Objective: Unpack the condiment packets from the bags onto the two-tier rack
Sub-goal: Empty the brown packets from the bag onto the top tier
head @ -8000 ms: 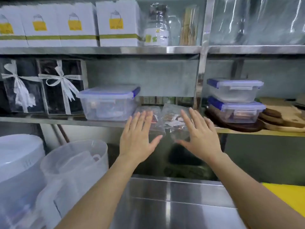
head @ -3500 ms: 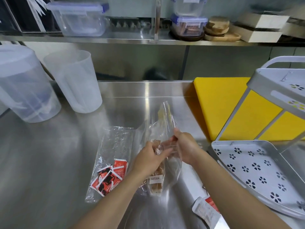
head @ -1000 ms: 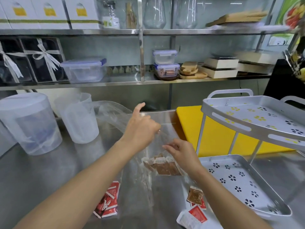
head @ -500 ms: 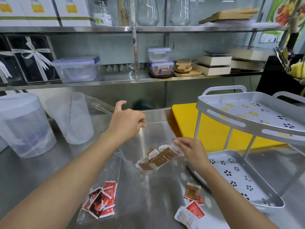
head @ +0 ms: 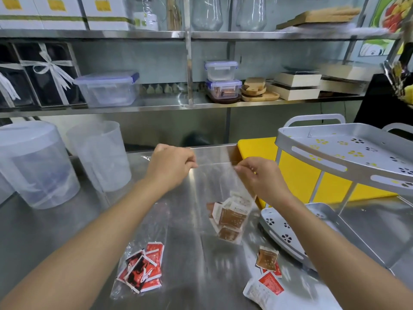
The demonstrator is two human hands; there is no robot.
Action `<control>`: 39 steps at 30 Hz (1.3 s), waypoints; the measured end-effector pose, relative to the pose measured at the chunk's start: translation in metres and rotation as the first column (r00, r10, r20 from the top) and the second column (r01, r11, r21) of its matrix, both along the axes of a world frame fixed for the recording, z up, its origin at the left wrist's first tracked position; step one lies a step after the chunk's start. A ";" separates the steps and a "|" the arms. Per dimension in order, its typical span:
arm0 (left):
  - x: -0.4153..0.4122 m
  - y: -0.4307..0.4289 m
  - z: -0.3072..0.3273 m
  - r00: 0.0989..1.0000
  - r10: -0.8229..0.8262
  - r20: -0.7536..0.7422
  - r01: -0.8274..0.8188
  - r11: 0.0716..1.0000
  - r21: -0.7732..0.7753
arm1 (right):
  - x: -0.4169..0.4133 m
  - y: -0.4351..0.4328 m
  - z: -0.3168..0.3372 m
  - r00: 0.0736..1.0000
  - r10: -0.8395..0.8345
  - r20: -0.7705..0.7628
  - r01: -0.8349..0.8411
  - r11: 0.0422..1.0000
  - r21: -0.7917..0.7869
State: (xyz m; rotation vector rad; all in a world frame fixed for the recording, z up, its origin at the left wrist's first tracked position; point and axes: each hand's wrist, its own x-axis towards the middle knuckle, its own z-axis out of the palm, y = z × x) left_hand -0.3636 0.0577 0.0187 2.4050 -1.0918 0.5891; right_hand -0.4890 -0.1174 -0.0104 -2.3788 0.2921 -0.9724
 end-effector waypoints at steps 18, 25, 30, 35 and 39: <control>0.009 0.009 -0.001 0.993 0.005 -0.115 -0.011 0.998 -0.055 | 0.020 -0.002 0.002 0.999 -0.045 0.012 0.045 0.998 0.038; 0.010 0.011 -0.001 0.989 0.026 -0.143 -0.020 0.999 0.049 | 0.021 0.007 -0.003 1.000 0.020 -0.001 -0.020 0.998 0.058; -0.007 -0.002 0.000 0.983 -0.102 -0.156 0.127 0.978 0.164 | 0.020 0.022 -0.003 0.982 0.188 0.002 -0.188 0.981 0.050; -0.024 -0.018 0.002 0.986 -0.151 -0.070 0.162 0.968 0.191 | 0.023 0.025 -0.010 0.976 0.215 0.039 -0.218 0.967 0.132; -0.028 -0.023 0.005 0.981 -0.173 -0.083 0.186 0.965 0.183 | 0.012 0.021 -0.022 0.975 0.196 0.109 -0.224 0.884 0.411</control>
